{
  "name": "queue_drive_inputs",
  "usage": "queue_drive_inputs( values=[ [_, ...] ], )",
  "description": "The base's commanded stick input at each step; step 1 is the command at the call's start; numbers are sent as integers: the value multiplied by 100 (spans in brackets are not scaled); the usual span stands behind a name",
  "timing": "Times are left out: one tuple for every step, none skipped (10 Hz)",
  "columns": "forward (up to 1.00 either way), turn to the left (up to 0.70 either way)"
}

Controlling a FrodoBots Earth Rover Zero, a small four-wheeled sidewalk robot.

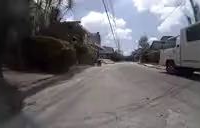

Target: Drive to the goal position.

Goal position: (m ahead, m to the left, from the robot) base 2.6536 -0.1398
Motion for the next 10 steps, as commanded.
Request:
queue_drive_inputs(
  values=[
    [100, 0],
    [100, 0],
    [100, 0],
    [100, 0],
    [100, 0],
    [100, 0],
    [100, 0],
    [100, 0],
    [100, 0],
    [100, -5]
  ],
)
